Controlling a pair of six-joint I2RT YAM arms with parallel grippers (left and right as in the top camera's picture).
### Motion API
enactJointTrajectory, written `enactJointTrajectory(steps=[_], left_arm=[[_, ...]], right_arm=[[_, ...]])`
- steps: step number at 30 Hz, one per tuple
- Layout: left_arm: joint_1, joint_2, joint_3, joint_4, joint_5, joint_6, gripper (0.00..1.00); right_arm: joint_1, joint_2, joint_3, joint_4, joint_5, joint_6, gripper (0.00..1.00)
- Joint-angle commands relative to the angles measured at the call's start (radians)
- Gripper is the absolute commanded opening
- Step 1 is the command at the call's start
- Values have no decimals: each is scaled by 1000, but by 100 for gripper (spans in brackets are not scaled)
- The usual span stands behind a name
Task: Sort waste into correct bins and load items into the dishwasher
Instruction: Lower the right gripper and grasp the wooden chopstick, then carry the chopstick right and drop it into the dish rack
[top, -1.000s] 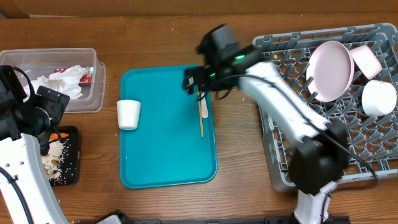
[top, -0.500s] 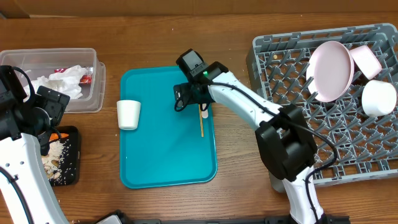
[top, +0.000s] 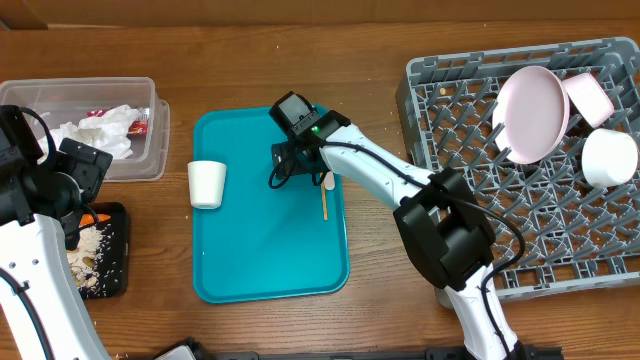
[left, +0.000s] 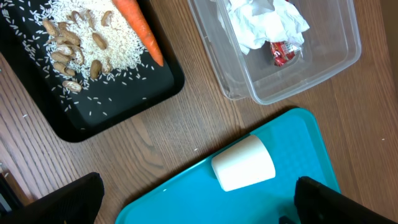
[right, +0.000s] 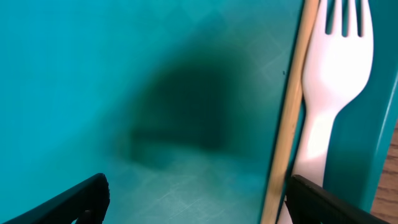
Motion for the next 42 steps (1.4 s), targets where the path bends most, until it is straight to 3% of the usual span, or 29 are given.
enactJointTrajectory(steps=[1,5,9,14,21,27,31,35,42], left_arm=[[0,4,8,2,-7,-9,100],[0,4,8,2,-7,-9,100],[0,4,8,2,-7,-9,100],[0,4,8,2,-7,-9,100],[0,4,8,2,-7,-9,100],[0,4,8,2,-7,-9,100],[0,4,8,2,-7,-9,100],[0,5,8,2,-7,-9,100],[0,5,8,2,-7,-9,100]], right_arm=[[-5,14,0,4,30,6,93],[-5,25,0,2,14,10,93],[0,43,-1,-1,-27,13,82],[23,92,-2,-21,25,14,76],[40,116,-2,-48,95,13,31],[42,116,-2,-63,145,13,19],[47,115,-1,-63,124,13,5],[42,114,79,-118,44,12,4],[1,95,426,-386,49,5,4]])
